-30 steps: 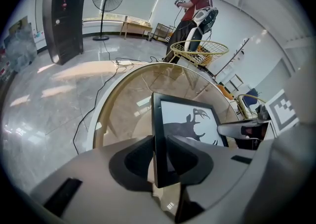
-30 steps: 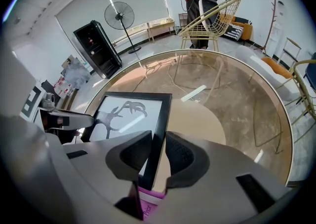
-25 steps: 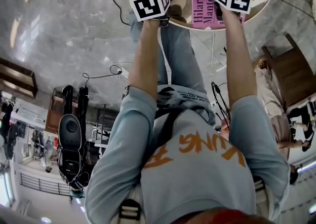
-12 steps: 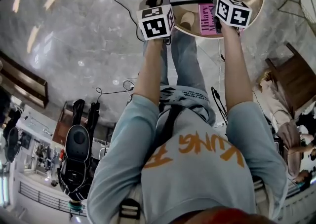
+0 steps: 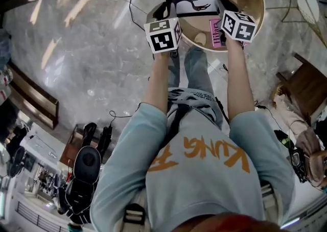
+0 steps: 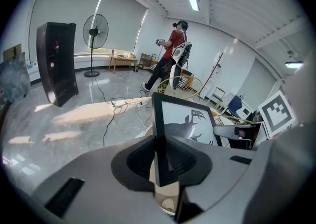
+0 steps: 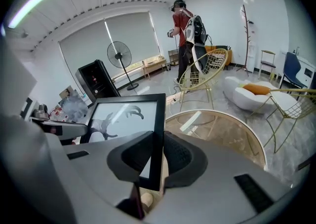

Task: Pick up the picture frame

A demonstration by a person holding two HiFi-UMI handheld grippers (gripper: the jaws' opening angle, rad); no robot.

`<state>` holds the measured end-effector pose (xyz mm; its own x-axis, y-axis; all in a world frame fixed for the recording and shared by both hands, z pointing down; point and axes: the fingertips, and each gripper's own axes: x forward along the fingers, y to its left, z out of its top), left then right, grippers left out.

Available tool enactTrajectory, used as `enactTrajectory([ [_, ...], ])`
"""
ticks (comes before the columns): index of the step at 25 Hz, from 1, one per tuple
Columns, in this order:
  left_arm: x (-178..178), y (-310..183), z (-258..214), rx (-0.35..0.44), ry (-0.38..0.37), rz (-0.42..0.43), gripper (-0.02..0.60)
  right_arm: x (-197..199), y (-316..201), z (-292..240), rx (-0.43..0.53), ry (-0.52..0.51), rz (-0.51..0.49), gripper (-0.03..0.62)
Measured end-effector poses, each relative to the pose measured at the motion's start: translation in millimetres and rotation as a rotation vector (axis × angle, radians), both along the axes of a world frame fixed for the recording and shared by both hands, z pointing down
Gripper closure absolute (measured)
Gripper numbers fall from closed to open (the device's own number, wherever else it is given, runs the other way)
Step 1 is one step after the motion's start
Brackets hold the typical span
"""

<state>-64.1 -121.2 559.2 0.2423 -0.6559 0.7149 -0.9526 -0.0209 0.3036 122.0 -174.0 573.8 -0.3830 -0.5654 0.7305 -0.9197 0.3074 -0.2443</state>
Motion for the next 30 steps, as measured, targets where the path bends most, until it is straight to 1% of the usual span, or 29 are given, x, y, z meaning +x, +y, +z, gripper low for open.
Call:
enactTrajectory([
  [5, -10.3, -2.9, -56.5, 0.093, 0.0, 0.022, 0.5, -9.0, 1.1, -56.2, 0.083, -0.015, 0.032, 0.53],
  [11, -30.1, -8.9, -115.9, 0.193, 0.012, -0.01, 0.5, -28.8, -6.0, -129.1, 0.222, 0.004, 0.02, 0.53],
  [15, -41.5, -27.7, -159.2, 0.28, -0.007, 0.022, 0.5, -38.6, -17.1, -173.1, 0.304, -0.022, 0.026, 0.528],
  [21, -48.2, -45.3, -225.3, 0.421, -0.03, 0.077, 0.5, -43.2, -24.5, -239.1, 0.431, -0.06, 0.08, 0.528],
  [24, -44.9, -56.1, -261.6, 0.493, -0.032, 0.105, 0.5, -38.7, -27.6, -276.2, 0.5, -0.068, 0.104, 0.528],
  [27, -28.0, -67.8, -299.4, 0.564, -0.031, 0.137, 0.5, -20.9, -31.0, -313.3, 0.566, -0.071, 0.127, 0.526],
  [30, -19.9, -74.5, -322.6, 0.621, -0.014, 0.158, 0.501, -12.8, -30.4, -340.7, 0.623, -0.059, 0.131, 0.526],
])
